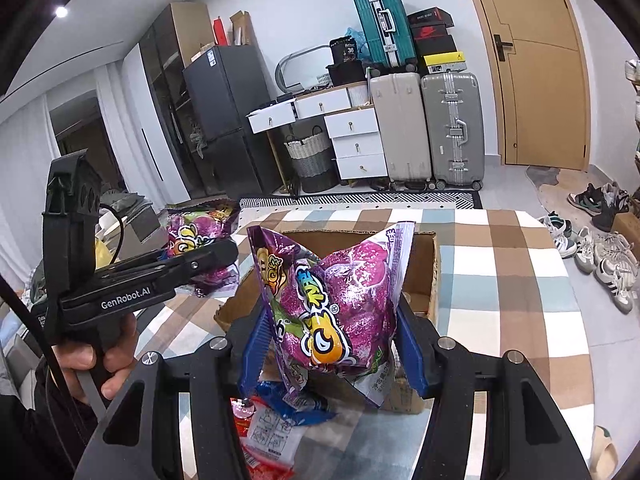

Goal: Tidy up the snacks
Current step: 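Carry both purple bags over the SF box, lower them in, open both tools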

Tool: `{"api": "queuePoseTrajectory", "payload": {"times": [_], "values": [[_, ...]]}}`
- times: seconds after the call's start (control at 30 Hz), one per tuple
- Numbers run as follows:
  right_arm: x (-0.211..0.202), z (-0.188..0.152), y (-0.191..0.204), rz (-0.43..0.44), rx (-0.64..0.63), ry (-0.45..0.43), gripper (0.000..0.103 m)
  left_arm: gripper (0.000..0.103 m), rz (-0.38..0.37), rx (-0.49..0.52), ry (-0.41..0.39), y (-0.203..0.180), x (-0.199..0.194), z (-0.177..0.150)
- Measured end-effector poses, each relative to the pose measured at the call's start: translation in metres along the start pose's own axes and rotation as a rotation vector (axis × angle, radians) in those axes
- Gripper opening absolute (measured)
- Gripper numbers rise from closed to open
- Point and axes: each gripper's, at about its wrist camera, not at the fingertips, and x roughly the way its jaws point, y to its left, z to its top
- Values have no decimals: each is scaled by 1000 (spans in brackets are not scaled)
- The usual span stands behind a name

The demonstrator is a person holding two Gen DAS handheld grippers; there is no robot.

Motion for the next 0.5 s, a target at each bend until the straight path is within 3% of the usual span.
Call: {"api": "queuePoseTrajectory", "payload": {"times": [0.5], "values": [[49,12,-10,7,18,47,57,46,21,18,72,-21,41,4]]}}
